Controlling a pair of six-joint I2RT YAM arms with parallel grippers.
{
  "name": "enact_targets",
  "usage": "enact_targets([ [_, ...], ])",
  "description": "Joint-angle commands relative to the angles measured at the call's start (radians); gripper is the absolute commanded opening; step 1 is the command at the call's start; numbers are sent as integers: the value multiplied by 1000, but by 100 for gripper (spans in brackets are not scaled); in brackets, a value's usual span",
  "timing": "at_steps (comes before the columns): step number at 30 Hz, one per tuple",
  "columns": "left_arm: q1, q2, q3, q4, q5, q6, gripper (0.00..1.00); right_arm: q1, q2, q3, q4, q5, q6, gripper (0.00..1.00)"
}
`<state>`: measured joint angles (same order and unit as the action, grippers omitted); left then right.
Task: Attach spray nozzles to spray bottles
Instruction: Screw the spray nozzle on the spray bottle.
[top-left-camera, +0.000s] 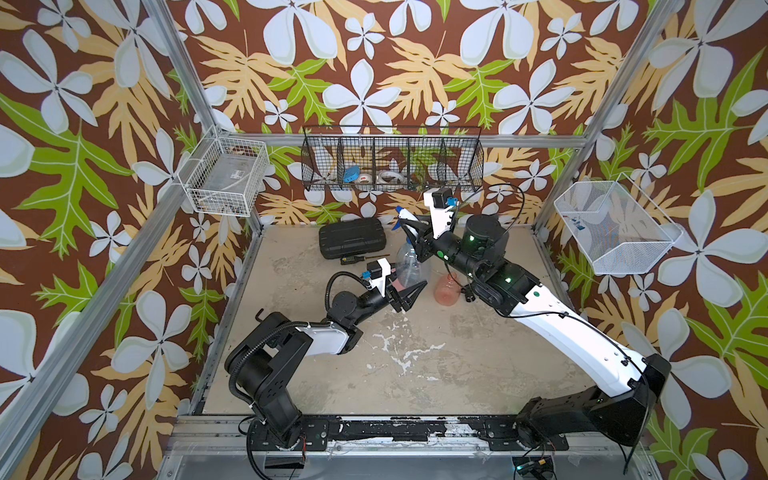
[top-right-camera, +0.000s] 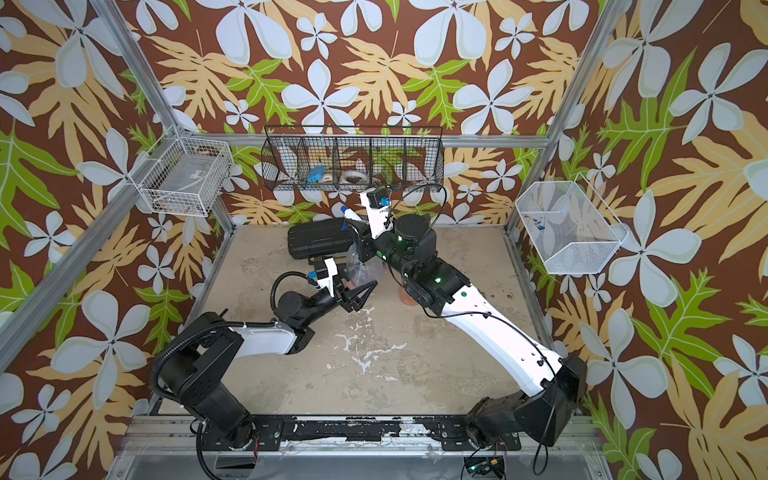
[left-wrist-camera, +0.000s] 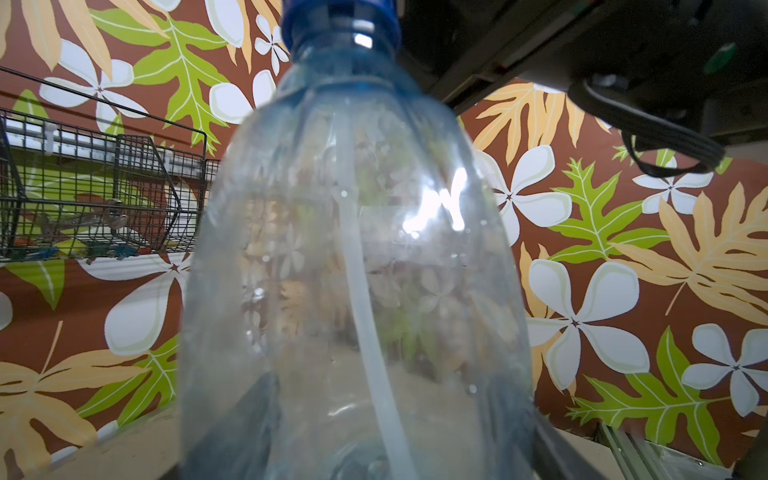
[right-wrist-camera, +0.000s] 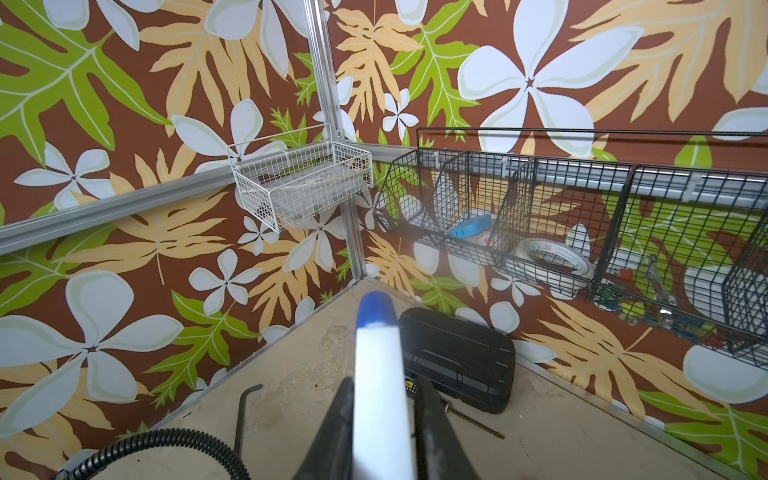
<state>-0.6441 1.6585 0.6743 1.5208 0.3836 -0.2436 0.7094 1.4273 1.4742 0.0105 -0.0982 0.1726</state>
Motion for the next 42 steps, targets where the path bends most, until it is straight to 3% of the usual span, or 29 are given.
enact_targets([
  [1, 4, -29, 19, 119, -90, 59, 51, 3, 12, -5, -208, 6, -24, 0],
  [7, 2, -34, 59, 82, -202, 59, 51, 28, 11, -56, -207, 153, 21, 0],
  [12, -7, -40, 91, 40, -346, 93, 50, 71, 33, -34, -243, 390, 127, 0],
  [18, -42, -27, 116, 2, -513, 181, 49, 144, 129, 76, -400, 661, 303, 0],
  [22, -57, -15, 117, -23, -518, 220, 49, 201, 213, 175, -511, 826, 321, 0],
  [27, -57, -20, 124, -73, -512, 248, 50, 205, 236, 199, -522, 870, 311, 0],
  [33, -57, -19, 110, -55, -488, 231, 50, 205, 230, 238, -509, 820, 281, 2],
  [42, -50, -13, 82, -66, -369, 230, 51, 205, 192, 268, -527, 736, 228, 46],
])
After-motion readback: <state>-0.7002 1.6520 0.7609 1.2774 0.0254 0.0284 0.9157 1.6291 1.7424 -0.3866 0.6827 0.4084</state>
